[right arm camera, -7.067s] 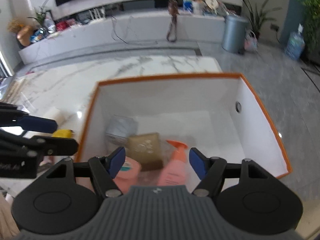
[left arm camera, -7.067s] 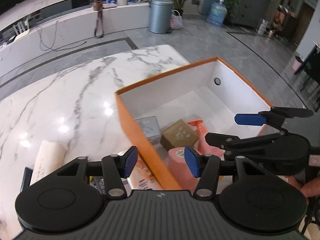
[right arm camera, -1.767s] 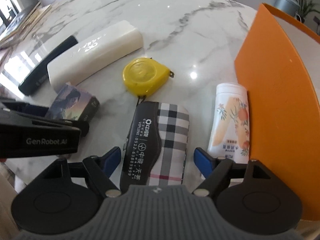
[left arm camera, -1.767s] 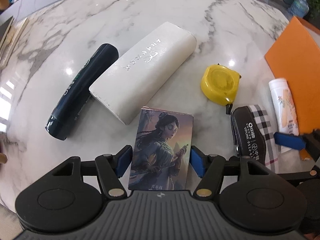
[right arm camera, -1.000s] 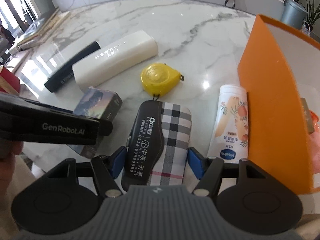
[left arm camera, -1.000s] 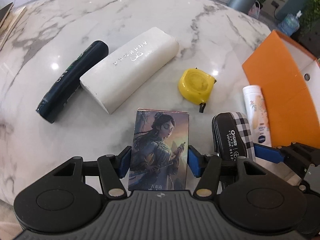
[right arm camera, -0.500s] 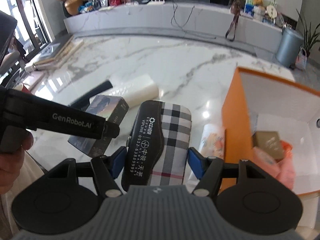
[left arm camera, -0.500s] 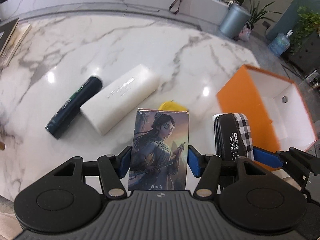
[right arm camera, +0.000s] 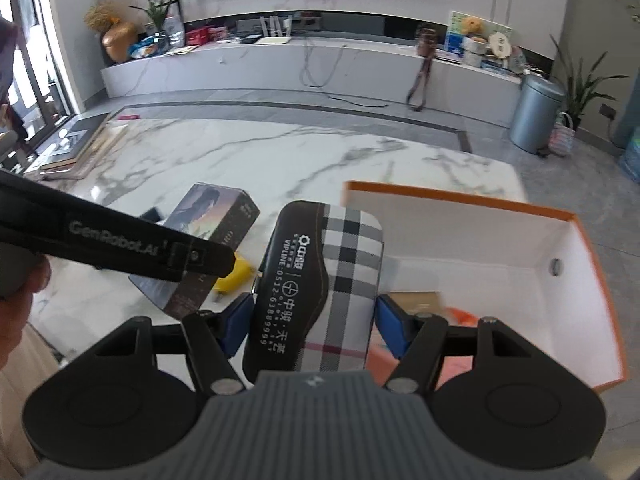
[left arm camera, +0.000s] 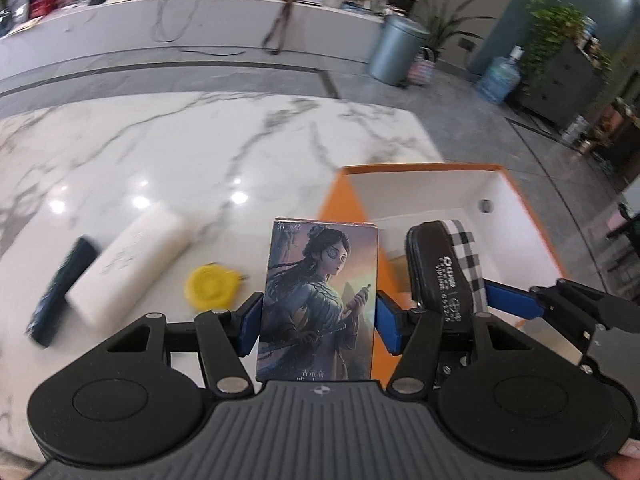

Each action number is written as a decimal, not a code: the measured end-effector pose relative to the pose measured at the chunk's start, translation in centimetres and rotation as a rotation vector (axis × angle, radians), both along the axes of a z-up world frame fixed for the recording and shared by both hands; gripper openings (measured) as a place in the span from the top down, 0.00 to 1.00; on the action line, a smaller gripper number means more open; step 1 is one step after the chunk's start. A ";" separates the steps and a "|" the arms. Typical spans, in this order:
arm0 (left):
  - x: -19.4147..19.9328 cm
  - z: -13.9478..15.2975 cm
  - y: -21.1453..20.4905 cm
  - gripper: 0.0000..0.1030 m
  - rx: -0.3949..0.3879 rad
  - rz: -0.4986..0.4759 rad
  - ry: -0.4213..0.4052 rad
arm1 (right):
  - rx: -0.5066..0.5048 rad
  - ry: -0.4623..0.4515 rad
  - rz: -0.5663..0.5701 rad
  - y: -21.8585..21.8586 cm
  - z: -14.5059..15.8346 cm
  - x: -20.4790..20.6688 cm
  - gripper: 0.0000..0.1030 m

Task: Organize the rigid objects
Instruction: 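Carry the card box and plaid case over the orange box with both grippers, then lower the plaid case into the orange box and open the right gripper, then lower the card box into the orange box and open the left gripper, then move both open grippers back over the remaining table items, then grasp the yellow tape measure with the left gripper while the right approaches the white lotion bottle, then grasp the white lotion bottle with the right gripper while the left holds the tape measure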

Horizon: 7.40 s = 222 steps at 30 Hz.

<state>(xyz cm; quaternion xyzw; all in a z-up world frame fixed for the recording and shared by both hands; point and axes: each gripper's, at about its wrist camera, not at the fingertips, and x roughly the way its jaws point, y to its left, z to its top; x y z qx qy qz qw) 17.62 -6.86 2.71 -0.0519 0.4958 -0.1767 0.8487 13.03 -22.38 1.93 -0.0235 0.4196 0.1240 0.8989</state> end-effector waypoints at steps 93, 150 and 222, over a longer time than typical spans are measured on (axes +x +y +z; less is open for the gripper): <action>-0.2 -0.1 -1.7 0.31 0.042 -0.076 -0.116 | -0.034 -0.051 -0.124 -4.7 -0.8 0.6 0.31; 2.7 -11.5 11.2 0.44 0.070 0.073 -0.023 | -0.272 0.139 -0.197 11.3 -13.1 5.9 0.68; 5.0 -13.6 10.6 0.45 0.119 0.032 -0.019 | -0.170 0.051 -0.448 10.4 -13.8 7.5 0.46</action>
